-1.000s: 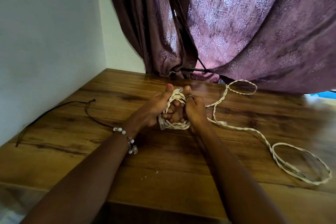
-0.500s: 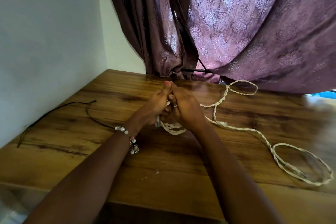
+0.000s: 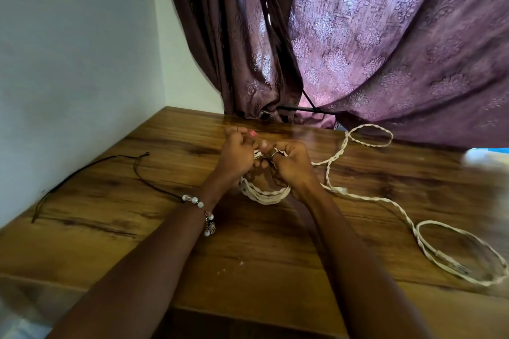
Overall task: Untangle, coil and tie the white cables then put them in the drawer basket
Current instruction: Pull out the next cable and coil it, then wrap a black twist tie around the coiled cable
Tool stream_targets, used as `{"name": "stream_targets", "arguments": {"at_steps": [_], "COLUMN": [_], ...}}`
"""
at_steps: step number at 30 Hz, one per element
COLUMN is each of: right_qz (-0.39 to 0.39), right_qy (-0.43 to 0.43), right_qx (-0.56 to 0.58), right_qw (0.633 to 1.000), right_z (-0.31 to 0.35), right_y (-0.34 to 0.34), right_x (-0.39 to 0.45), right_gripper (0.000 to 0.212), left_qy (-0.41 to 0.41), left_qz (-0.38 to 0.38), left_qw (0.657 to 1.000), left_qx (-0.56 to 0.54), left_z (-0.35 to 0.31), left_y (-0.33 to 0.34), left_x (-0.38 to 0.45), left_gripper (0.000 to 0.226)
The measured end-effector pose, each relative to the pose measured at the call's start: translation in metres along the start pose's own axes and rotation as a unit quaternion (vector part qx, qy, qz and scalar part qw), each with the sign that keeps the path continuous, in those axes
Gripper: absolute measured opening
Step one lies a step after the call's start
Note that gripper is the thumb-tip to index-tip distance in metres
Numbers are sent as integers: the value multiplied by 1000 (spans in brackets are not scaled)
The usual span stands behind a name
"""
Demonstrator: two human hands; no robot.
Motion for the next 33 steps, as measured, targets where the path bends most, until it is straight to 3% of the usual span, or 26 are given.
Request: {"name": "stream_targets", "arguments": {"at_steps": [1,6,13,17,19,22,27,29,33], "right_qz": [0,9,-44,-63,-69,-74,-101,-112,-140], "right_qy": [16,48,60,64,67,57,63,63,59], "right_qx": [13,54,59,92,103,112,124,134,157], "right_qw": [1000,997,995,992,990,989,985,983,976], "right_z": [0,0,0,-1,1,8,8,8,6], "right_y": [0,-2,-7,-16,-16,-11,-5,-6,-15], "right_x": [0,-4,-10,-12,-17,-26,-41,-45,-54], "right_gripper": [34,31,33,27,26,26,24,22,21], "left_qy": [19,50,-135,-62,-4,94,129,148,200], "left_qz": [-5,7,103,76,103,170,229,225,179], "left_qw": [1000,997,984,993,985,935,862,840,855], "left_qx": [6,51,-48,67,139,298,434,470,444], "left_z": [-2,-4,3,-3,-9,-13,-6,-1,-2], "left_y": [-1,-2,-3,-41,-65,-97,-126,-129,-129], "left_x": [-1,-4,-11,-5,-6,-14,-30,-35,-44], "left_gripper": [3,36,8,11,7,11,23,27,15]}}
Point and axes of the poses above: each hand's wrist, its own x-axis towards the middle knuckle, its own y-axis out of the palm, z = x × y, the point moved 5 cm from there along x, towards the middle knuckle, and after that the axes turned 10 degrees about -z, right-handed, at the moved point
